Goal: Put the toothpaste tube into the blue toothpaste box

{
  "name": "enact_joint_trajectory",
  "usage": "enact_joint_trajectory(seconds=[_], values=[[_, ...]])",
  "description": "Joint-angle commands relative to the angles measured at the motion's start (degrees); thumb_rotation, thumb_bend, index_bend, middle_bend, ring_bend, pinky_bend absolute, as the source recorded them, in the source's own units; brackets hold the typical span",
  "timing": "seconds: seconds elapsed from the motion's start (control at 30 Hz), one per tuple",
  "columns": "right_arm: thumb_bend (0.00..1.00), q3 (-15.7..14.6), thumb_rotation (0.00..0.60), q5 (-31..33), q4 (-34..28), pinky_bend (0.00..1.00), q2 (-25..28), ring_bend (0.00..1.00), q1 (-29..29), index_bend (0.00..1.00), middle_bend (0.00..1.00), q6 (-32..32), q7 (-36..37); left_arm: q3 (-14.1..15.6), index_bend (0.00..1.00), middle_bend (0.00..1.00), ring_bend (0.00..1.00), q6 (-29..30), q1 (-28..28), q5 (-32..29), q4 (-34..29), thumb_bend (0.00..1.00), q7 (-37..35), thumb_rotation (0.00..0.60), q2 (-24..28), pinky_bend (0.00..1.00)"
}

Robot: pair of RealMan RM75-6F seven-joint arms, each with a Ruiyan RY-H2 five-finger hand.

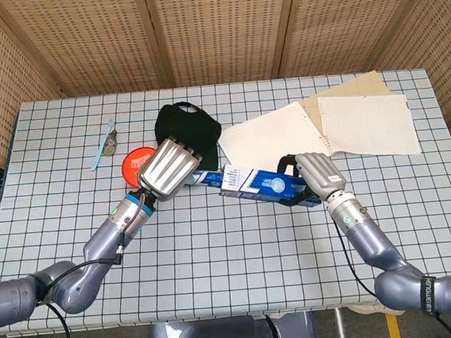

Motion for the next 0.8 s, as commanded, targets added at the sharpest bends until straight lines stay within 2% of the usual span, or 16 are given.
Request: enact_joint_trajectory(seconds=[0.03,0.17,0.3,0.43,0.5,0.67,0.73,0.8], values=[[0.20,0.01,0.600,-0.43,-0.30,0.64,0.35,0.56,-0.16,0.67,0.51,-0.18,1.36,0.33,0.86,0.61,0.62,0.60,-0.79,1.07,0.60,0.55,0.76,0.600,-1.07,0.55],[0.20,0.21,0.600,-1.01,-0.41,0.64,0.74,0.56,-0.46,0.67,0.51,-0.52,3.35,0.58,0.85,0.59,0.60,1.32,-1.58,2.68,1.20,0.54,1.65,0.600,-2.15,0.53],[0.20,1.11,0.600,-1.73,-0.52,0.64,1.42,0.56,-1.30,0.67,0.51,-0.78,7.29,0.89,0.82,0.55,0.58,3.55,-3.05,7.67,2.94,0.54,5.23,0.600,-3.61,0.51],[0.20,3.45,0.600,-3.10,-0.96,0.65,1.76,0.56,-3.54,0.67,0.51,-0.57,15.63,0.09,0.77,0.51,0.54,4.97,-4.97,11.16,4.57,0.52,9.10,0.600,-4.33,0.47],[0.20,4.33,0.600,-4.56,-0.45,0.65,1.77,0.56,-4.73,0.67,0.51,-0.64,19.88,-0.61,0.70,0.45,0.48,5.19,-5.99,11.33,4.52,0.46,11.32,0.600,-4.35,0.42],[0.20,4.77,0.600,-7.83,1.67,0.65,1.44,0.56,-6.75,0.67,0.51,-0.10,25.80,-1.61,0.23,0.05,0.10,7.45,-7.00,11.58,3.89,0.17,15.10,0.600,-5.65,0.17],[0.20,4.74,0.600,-8.84,2.38,0.65,1.49,0.56,-7.36,0.67,0.51,-0.24,27.73,-1.77,0.15,0.00,0.04,8.87,-6.65,11.88,4.02,0.09,14.90,0.600,-6.65,0.13],[0.20,4.66,0.600,-9.54,2.85,0.64,1.58,0.56,-7.78,0.67,0.51,-0.27,28.84,-1.68,0.12,0.00,0.02,9.54,-6.31,12.16,4.12,0.03,14.55,0.600,-7.13,0.12]])
